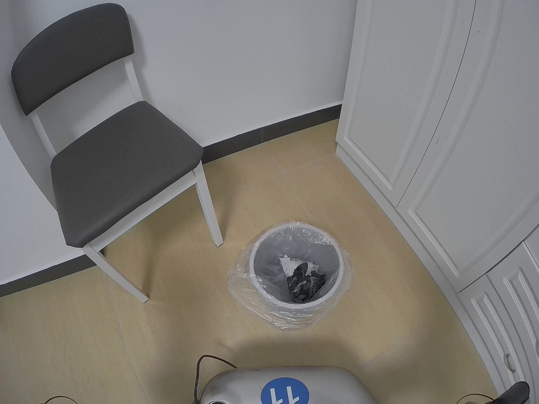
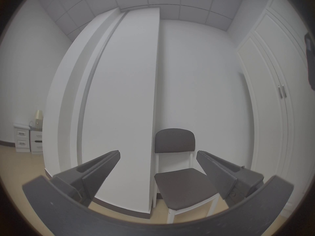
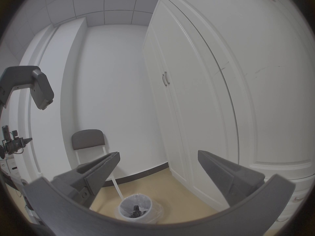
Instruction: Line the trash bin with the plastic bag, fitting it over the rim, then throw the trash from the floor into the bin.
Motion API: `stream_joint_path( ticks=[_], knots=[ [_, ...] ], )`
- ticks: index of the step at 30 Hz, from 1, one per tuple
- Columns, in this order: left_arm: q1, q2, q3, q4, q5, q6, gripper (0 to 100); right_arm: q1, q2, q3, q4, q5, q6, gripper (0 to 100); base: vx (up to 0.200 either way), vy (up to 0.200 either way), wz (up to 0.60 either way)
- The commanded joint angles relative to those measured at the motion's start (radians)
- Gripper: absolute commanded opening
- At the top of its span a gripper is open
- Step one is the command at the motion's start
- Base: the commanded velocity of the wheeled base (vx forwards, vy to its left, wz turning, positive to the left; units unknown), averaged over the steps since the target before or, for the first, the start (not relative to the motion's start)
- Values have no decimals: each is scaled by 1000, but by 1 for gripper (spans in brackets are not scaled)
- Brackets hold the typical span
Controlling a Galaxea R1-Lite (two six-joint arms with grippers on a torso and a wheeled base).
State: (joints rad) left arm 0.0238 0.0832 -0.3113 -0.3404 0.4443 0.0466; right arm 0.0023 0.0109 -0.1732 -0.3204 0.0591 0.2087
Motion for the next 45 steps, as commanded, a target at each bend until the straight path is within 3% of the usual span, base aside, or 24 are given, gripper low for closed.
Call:
stream_joint_path(
  ticks=[1,9,13,18,24,31,36,38,45],
  knots=[
    [2,-30,29,-3,1,-22,100,1,-11,21,-3,-1,-15,100,0,0,0],
    [1,-30,126,-54,5,-22,100,1,-11,35,-3,-24,-46,100,0,0,0],
    [-42,-74,167,35,-56,-34,100,1,-11,50,-3,-48,-37,100,0,0,0],
    [-36,-83,202,143,-102,-85,100,1,-11,95,-5,-58,-42,100,0,0,0],
    [-36,-83,310,150,-107,-88,100,1,-11,113,-16,-108,-46,100,0,0,0],
    [-36,-83,310,262,-107,-85,100,1,-11,139,-62,-110,-61,100,0,0,0],
    [-36,-83,310,271,-110,-111,100,1,-11,173,-109,-119,-106,100,0,0,0],
    [-36,-83,310,274,-134,-114,100,1,-11,173,-109,-121,-106,100,0,0,0],
    [-35,-83,305,317,-337,-117,100,1,-11,173,-60,-124,-107,100,0,0,0]
  ],
)
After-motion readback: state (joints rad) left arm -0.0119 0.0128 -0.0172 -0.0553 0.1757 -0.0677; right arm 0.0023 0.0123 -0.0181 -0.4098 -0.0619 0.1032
